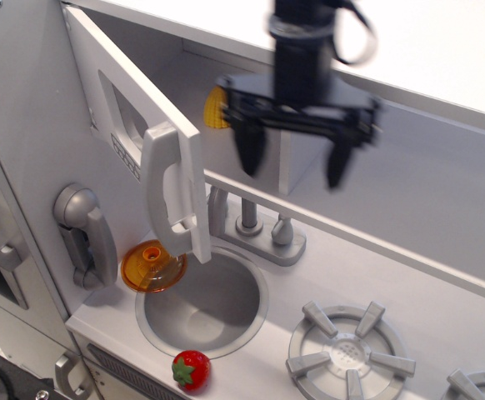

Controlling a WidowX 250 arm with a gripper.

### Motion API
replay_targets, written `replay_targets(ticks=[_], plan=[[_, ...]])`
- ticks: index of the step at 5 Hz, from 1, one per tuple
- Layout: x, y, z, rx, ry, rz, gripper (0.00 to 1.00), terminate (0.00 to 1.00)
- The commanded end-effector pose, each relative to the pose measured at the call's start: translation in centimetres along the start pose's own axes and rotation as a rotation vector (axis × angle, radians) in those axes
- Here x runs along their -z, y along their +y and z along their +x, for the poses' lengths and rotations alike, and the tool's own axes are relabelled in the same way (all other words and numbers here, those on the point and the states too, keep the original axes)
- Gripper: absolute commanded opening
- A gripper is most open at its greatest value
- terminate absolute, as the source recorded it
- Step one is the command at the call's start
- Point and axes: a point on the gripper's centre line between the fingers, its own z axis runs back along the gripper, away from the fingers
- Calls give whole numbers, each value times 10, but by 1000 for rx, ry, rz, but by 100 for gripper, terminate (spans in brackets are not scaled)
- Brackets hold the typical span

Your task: Open microwave

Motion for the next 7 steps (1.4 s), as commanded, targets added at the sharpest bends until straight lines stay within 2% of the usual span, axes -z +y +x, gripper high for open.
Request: replay_targets(ticks=[1, 3, 5, 7], plan=[[-5, 41, 11, -24, -19, 50, 100, 0], [3, 82, -14, 52, -85, 83, 100, 0], [1, 121, -45, 124, -111, 84, 100, 0], [2, 141, -54, 155, -137, 102, 100, 0]])
